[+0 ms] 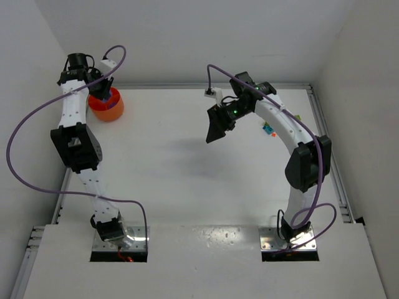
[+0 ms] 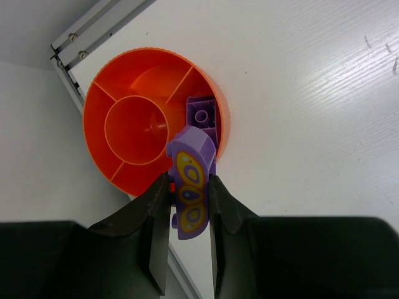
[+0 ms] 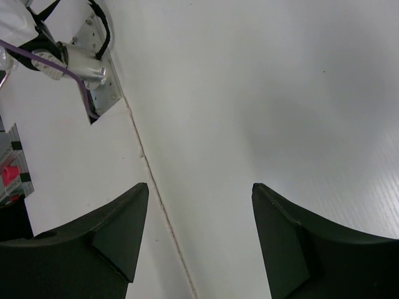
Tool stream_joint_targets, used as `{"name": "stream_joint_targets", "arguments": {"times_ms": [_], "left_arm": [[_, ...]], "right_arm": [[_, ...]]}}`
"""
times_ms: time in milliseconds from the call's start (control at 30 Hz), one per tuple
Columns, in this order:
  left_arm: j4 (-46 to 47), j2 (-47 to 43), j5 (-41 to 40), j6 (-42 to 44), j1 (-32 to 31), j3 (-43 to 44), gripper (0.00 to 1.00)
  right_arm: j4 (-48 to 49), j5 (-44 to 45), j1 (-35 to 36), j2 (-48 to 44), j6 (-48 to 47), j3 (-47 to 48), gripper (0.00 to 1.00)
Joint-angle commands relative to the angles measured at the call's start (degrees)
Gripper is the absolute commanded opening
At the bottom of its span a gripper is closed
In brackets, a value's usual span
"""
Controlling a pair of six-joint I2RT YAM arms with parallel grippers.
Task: Sort the legos into containers by color
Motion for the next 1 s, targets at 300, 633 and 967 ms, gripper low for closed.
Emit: {"name": "stream_joint_targets", "arguments": {"times_ms": [300, 633, 967], "left_arm": [[4.1, 3.7, -2.9, -0.8, -2.0, 1.0, 0.31], [6.3, 6.8, -5.9, -2.1, -3.1, 3.4, 0.33], [9.5, 7.8, -8.5, -2.7, -3.1, 3.4, 0.35]], "right_arm": [[1.7, 0.0, -0.3, 1.2, 0.7, 0.3, 0.69], [1.7, 0.0, -0.3, 2.2, 0.7, 0.3, 0.69], [1.7, 0.0, -0.3, 3.3, 0.7, 0.8, 0.69]]}}
